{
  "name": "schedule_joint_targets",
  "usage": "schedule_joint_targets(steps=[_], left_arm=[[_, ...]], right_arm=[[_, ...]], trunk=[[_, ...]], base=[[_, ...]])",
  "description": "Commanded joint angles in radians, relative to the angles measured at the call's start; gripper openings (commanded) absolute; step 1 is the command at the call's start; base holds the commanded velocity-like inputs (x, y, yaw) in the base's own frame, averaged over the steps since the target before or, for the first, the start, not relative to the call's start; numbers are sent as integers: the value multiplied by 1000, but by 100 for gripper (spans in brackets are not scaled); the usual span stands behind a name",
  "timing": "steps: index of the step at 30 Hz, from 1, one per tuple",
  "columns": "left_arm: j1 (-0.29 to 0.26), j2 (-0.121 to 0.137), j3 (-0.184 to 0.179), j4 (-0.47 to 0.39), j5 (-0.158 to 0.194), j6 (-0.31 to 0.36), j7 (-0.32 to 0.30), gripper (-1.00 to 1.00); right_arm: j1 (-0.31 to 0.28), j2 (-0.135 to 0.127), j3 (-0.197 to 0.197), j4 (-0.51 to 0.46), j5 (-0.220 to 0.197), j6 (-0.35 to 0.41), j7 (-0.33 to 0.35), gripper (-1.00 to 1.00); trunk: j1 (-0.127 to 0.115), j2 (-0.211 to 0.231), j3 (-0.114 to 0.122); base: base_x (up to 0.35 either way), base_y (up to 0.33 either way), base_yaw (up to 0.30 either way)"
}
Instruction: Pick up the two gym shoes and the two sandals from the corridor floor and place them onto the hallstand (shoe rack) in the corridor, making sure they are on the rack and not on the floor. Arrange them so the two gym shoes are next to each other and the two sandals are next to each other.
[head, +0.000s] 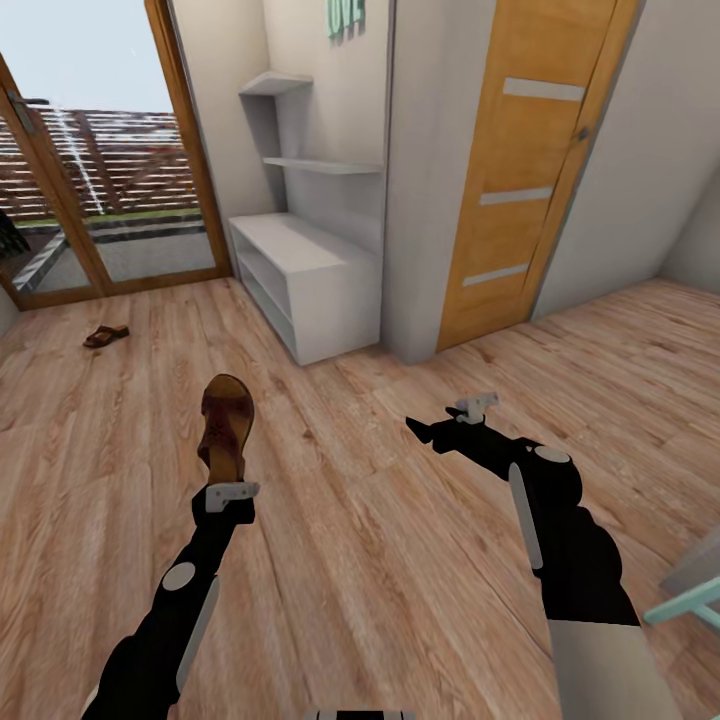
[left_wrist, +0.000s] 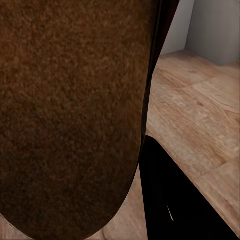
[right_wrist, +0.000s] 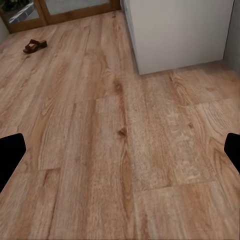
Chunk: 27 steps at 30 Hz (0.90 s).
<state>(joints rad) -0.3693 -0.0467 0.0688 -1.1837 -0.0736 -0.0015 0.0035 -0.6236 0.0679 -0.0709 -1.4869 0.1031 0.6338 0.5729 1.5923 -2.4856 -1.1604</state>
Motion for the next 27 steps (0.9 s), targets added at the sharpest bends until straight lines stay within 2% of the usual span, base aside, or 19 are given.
schedule_joint_targets(steps=[1,16,27], left_arm=[[0,-1,2,-1,-11,0,-1,-100],[0,-1,2,-1,-11,0,-5,-100],[0,-1,2,-1,-11,0,-5,-100]], right_arm=[[-1,1,-3,-1,10,3,10,100],[-1,1,-4,-1,10,3,10,100],[-1,1,-4,-1,10,3,10,100]], trunk=[[0,0,-1],[0,0,-1],[0,0,-1]], base=[[182,-94,0],[116,-66,0],[39,-15,0]])
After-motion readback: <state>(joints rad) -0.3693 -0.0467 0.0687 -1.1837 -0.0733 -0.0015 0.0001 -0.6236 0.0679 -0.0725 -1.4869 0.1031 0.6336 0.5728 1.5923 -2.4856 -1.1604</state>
